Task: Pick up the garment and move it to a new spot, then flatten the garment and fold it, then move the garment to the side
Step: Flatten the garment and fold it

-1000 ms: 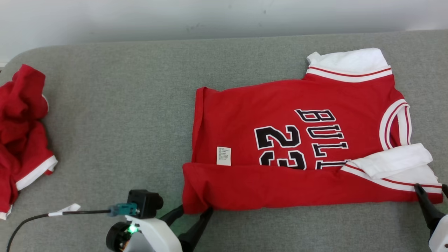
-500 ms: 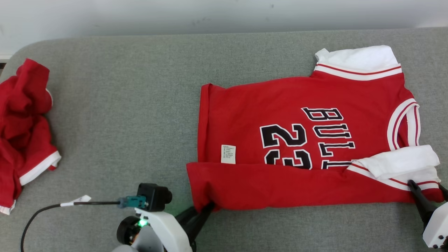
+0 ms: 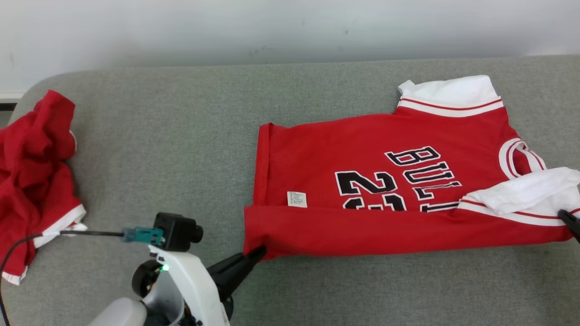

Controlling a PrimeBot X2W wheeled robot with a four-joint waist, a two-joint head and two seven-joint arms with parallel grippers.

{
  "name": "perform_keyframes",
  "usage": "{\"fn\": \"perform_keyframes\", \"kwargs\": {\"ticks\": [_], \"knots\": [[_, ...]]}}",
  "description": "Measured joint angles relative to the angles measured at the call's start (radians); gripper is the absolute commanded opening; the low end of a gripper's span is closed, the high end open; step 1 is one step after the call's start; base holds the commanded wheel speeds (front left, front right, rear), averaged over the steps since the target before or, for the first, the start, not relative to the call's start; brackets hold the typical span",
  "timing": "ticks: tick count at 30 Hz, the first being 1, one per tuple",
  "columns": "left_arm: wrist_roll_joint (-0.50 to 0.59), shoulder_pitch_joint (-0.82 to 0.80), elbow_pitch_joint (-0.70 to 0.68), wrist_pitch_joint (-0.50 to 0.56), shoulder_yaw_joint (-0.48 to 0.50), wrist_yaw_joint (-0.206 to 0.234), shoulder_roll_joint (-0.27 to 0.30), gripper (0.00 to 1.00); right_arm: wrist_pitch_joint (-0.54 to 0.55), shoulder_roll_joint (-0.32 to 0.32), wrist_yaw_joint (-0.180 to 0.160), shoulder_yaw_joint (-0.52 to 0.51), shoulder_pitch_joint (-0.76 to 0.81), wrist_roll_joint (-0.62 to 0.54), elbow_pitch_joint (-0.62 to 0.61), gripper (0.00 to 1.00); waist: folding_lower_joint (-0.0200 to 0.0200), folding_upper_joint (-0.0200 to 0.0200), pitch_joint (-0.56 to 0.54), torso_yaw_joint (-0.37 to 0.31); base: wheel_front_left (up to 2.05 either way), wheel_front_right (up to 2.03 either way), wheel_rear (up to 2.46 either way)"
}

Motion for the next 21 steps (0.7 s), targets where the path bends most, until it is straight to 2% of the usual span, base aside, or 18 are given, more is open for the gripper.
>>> {"fn": "perform_keyframes", "kwargs": {"ticks": [8, 21], "knots": [[-0.063, 0.055, -0.132, 0.057, 0.002, 0.014, 0.037, 0.00, 0.222, -0.054, 0.000, -0.060, 0.047, 0.059, -0.093, 0.00, 0.0000, 0.0000, -0.026, -0.005, 0.00, 0.00, 0.00], [-0.064, 0.216, -0.230, 0.051, -0.037, 0.051, 0.079, 0.00, 0.434, -0.087, 0.000, -0.165, 0.251, 0.074, -0.275, 0.00, 0.0000, -0.0001, -0.051, -0.002, 0.00, 0.00, 0.00]]}}
